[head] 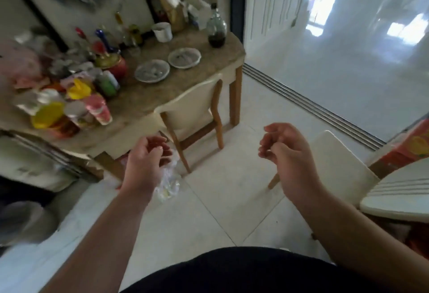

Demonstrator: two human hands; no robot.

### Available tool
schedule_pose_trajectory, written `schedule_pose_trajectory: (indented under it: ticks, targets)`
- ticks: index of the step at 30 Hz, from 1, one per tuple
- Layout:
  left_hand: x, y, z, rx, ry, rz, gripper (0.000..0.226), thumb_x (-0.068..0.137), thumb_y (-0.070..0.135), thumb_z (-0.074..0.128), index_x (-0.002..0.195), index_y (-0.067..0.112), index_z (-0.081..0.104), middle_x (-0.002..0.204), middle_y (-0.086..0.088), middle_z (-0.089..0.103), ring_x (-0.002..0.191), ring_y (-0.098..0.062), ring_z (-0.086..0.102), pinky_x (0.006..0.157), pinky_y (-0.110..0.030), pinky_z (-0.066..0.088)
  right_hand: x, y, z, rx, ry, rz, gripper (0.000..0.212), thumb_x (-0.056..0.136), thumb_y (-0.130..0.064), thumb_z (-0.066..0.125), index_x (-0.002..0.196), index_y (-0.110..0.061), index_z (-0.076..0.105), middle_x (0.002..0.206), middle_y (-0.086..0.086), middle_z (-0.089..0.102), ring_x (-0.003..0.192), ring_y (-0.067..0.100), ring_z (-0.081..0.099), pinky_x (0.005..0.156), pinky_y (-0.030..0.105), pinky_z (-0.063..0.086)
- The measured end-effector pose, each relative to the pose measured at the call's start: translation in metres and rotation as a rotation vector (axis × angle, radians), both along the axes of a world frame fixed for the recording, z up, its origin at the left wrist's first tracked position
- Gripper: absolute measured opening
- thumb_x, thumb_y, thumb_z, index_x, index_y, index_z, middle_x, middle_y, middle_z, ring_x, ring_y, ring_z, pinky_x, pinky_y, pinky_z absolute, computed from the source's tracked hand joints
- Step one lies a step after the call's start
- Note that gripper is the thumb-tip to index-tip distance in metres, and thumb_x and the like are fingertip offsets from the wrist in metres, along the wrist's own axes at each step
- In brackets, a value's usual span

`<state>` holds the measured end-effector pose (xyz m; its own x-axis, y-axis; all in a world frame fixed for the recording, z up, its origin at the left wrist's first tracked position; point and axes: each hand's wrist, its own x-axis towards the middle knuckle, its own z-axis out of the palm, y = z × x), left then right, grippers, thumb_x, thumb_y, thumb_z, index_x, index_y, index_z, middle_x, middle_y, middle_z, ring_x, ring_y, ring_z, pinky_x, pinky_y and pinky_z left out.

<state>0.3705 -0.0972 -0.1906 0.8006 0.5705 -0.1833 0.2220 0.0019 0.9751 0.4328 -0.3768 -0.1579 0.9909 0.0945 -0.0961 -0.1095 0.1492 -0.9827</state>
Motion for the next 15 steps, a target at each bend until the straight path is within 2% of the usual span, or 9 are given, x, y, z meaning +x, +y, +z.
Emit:
schedule_pose_trajectory:
  ticks: [4,6,9,12,15]
  targets:
    - [-0.057,0.06,0.007,0.074,-0.024,0.177,0.03,0.082,0.013,0.053,0.085,0.037,0.072,0.082,-0.001,0.076,0.075,-0.02,0.073,0.056,-0.029,0.057,-0.012,0.08,-0.004,0.003,-0.066,0.078,0.053,0.077,0.026,0.028,0.092,-0.011,0.063,0.068,0.002,0.062,0.066,0.018,0.056,0.07,0.036,0.051]
    - [-0.078,0.08,0.006,0.074,-0.038,0.21,0.033,0.079,0.009,0.051,0.083,0.035,0.071,0.083,-0.003,0.074,0.077,-0.022,0.072,0.063,-0.032,0.059,-0.012,0.107,-0.008,0.014,-0.07,0.104,0.05,0.075,0.019,0.032,0.092,-0.015,0.065,0.065,-0.006,0.065,0.065,0.015,0.059,0.069,0.033,0.054]
    - [-0.094,0.102,0.002,0.037,-0.069,0.269,0.033,0.077,0.007,0.049,0.08,0.031,0.071,0.086,-0.005,0.072,0.083,-0.026,0.069,0.077,-0.045,0.061,-0.008,0.134,-0.015,-0.018,-0.11,0.166,0.046,0.07,0.008,0.038,0.093,-0.019,0.067,0.068,-0.009,0.067,0.067,0.013,0.062,0.067,0.03,0.056]
    - [-0.091,0.112,-0.006,-0.004,-0.088,0.286,0.033,0.076,0.004,0.048,0.077,0.027,0.07,0.078,-0.001,0.071,0.08,-0.026,0.068,0.078,-0.049,0.059,0.003,0.152,-0.025,-0.037,-0.12,0.199,0.047,0.069,0.007,0.039,0.091,-0.022,0.068,0.067,-0.009,0.067,0.065,0.011,0.063,0.066,0.028,0.057]
    - [-0.074,0.12,-0.015,-0.027,-0.082,0.304,0.026,0.078,0.003,0.049,0.087,0.018,0.069,0.08,-0.005,0.071,0.079,-0.025,0.068,0.077,-0.048,0.058,0.025,0.165,-0.037,-0.063,-0.098,0.231,0.05,0.068,0.006,0.039,0.086,-0.027,0.07,0.067,-0.008,0.067,0.065,0.011,0.063,0.065,0.027,0.057]
